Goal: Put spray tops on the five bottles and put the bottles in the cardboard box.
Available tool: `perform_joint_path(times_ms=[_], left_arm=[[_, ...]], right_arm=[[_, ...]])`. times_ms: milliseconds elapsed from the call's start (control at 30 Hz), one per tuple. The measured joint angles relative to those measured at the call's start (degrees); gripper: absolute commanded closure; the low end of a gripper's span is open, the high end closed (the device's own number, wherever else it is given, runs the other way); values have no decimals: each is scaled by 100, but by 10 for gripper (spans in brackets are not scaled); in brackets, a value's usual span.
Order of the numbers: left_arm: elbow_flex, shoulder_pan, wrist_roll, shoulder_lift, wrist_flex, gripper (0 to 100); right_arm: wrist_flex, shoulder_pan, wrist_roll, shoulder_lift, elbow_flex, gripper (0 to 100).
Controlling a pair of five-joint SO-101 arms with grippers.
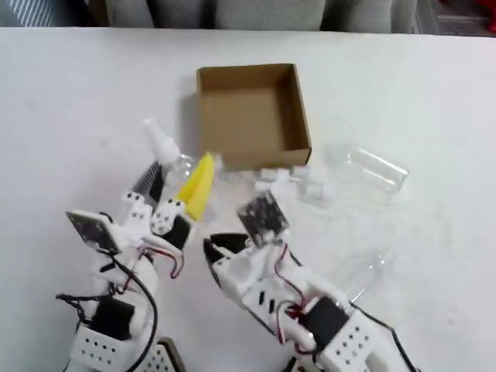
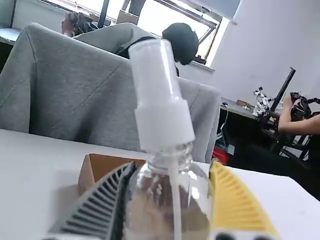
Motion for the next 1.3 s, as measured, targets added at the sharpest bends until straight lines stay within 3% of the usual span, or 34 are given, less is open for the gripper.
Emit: perform_joint_path(times_ms=[267,700,933,1300], left_arm=[[0,0,-176,0,0,978],[0,114,-290,0,35,978],[0,97,-290,0,35,978],[0,105,-290,0,35,978]], right_arm=[[-325,-88,0,-1776,782,984],[-1486,-97,281,-1521,1257,984],[-1521,308,316,-1477,1257,984],[-1600,369,316,-1477,1257,984]])
